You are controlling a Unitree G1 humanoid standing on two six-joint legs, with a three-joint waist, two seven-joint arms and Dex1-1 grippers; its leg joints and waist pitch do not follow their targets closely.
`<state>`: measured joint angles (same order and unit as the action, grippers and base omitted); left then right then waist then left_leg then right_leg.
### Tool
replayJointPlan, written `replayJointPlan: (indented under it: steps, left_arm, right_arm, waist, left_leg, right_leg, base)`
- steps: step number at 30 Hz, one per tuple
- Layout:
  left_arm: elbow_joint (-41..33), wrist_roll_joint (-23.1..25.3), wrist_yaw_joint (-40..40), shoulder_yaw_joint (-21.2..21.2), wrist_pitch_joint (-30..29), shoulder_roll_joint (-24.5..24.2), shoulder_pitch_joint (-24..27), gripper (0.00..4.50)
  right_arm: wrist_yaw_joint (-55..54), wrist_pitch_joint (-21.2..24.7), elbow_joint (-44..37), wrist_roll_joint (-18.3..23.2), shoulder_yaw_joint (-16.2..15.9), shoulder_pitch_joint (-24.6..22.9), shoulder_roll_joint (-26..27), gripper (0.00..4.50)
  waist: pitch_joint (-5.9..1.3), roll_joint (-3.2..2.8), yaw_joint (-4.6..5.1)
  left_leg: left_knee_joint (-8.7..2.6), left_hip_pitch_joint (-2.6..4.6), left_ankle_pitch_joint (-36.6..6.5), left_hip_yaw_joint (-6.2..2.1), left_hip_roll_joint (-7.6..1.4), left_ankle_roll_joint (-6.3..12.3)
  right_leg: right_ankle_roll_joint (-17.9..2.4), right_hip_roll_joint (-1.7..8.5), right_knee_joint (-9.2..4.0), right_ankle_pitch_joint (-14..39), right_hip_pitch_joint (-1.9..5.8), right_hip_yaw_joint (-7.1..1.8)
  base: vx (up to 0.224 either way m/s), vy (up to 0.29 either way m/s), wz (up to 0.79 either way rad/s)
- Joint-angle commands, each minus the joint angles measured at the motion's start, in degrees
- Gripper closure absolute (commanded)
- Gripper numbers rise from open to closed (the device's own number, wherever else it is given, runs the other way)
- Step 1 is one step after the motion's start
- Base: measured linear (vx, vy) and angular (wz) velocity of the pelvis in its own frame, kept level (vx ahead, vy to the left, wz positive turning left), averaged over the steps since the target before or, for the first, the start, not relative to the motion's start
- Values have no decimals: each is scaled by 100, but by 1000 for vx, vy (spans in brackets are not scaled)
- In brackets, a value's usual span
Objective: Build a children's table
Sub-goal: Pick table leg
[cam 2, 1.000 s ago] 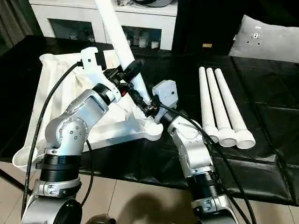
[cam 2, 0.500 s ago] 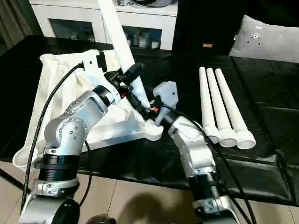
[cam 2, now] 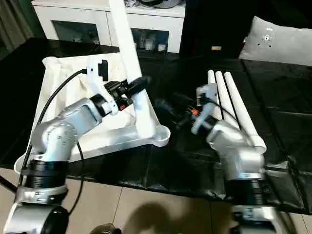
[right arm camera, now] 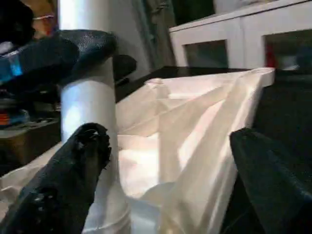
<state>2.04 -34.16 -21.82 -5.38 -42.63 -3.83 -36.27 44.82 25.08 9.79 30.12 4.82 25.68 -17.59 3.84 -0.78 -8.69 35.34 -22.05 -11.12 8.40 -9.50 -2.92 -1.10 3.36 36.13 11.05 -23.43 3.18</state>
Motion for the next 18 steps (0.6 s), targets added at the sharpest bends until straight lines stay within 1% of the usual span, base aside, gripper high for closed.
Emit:
replayJointPlan:
  steps: [1,2,3,5,6,7,8,9,10,12,13,14,15,16,17,18]
  left_arm:
    - [-187,-130,-171,-29,-109,-83,-22,262]
    - [-185,-149,-228,-24,-140,-114,-27,262]
    - [-242,-192,-468,66,-202,-232,-9,262]
    - [-278,-219,-605,122,-231,-300,2,262]
    - [-464,-260,-1068,345,-180,-503,72,262]
    - [-486,-263,-1122,371,-170,-527,80,262]
    - [-760,-303,-1724,669,-54,-786,176,262]
    - [-835,-316,-1896,756,-46,-867,195,262]
    - [-895,-292,-2098,868,-11,-967,196,262]
    - [-917,-272,-2188,918,19,-1012,191,262]
    - [-957,-262,-2344,996,56,-1074,175,262]
    - [-966,-261,-2383,1012,67,-1085,171,262]
    - [-1015,-270,-2472,1062,85,-1107,174,262]
    - [-1048,-276,-2525,1093,95,-1119,178,262]
    - [-1068,-282,-2559,1118,115,-1122,179,262]
    - [-1082,-287,-2581,1128,146,-1110,181,262]
  right_arm:
    - [290,167,-168,166,25,59,-146,14]
    - [413,201,-197,170,-14,62,-205,14]
    - [717,335,-284,233,-88,65,-315,14]
    - [865,403,-325,271,-125,71,-367,14]
    - [1167,505,-424,347,-263,87,-483,14]
    - [1198,515,-433,356,-280,91,-496,14]
    - [1554,607,-519,444,-465,128,-618,14]
    - [1676,633,-537,471,-533,147,-663,14]
    - [1859,670,-539,498,-634,190,-716,43]
    - [1968,711,-544,515,-693,213,-743,50]
    - [2201,779,-557,522,-815,254,-784,63]
    - [2256,804,-561,517,-842,263,-793,76]
    - [2330,812,-539,472,-920,286,-786,76]
    - [2363,812,-521,440,-966,299,-778,88]
    - [2404,817,-498,420,-1002,308,-772,94]
    - [2441,817,-480,415,-1031,314,-760,94]
  waist:
    - [-463,13,-42]
    - [-465,9,-48]
    - [-466,10,-55]
    - [-464,4,-64]
    - [-468,16,-82]
    - [-467,0,-91]
    - [-463,12,-84]
    - [-465,-2,-90]
    - [-457,0,-101]
    - [-448,-2,-116]
    - [-449,4,-124]
    - [-445,8,-131]
    - [-443,5,-131]
    - [-441,12,-137]
    - [-441,12,-137]
    - [-447,31,-144]
  left_leg:
    - [-367,38,-425,-63,-289,313]
    - [-366,44,-429,-62,-292,309]
    - [-363,45,-434,-61,-283,313]
    - [-367,45,-428,-64,-299,317]
    - [-368,53,-429,-68,-299,327]
    - [-376,58,-435,-73,-313,331]
    - [-378,62,-466,-67,-318,337]
    - [-386,65,-468,-67,-336,331]
    - [-380,70,-481,-58,-330,324]
    - [-382,72,-565,-53,-328,285]
    - [-385,79,-597,-49,-330,273]
    - [-393,74,-644,-57,-328,249]
    - [-395,67,-656,-54,-327,239]
    - [-404,68,-684,-56,-334,182]
    - [-404,68,-684,-56,-334,182]
    - [-405,60,-646,-58,-335,163]
  right_leg:
    - [-1259,478,-389,440,386,-256]
    - [-1258,479,-392,464,380,-255]
    - [-1261,476,-392,481,385,-254]
    - [-1253,477,-389,496,372,-256]
    - [-1251,484,-389,518,380,-253]
    - [-1248,490,-389,557,368,-256]
    - [-1258,483,-394,590,360,-255]
    - [-1270,488,-381,580,353,-260]
    - [-1289,479,-380,587,338,-258]
    - [-1302,490,-395,678,336,-262]
    - [-1297,492,-401,726,337,-263]
    - [-1281,493,-404,834,346,-258]
    - [-1256,494,-413,883,345,-260]
    - [-1213,504,-419,1004,341,-258]
    - [-1213,504,-419,1004,341,-258]
    - [-1189,516,-417,1036,350,-254]
  base:
    - [0,0,0]
    - [0,0,0]
    - [0,0,0]
    - [0,0,0]
    - [0,0,0]
    - [0,0,0]
    - [0,0,0]
    - [0,0,0]
    - [0,0,0]
    - [0,0,0]
    - [0,0,0]
    - [0,0,0]
    - [0,0,0]
    - [0,0,0]
    - [0,0,0]
    - [0,0,0]
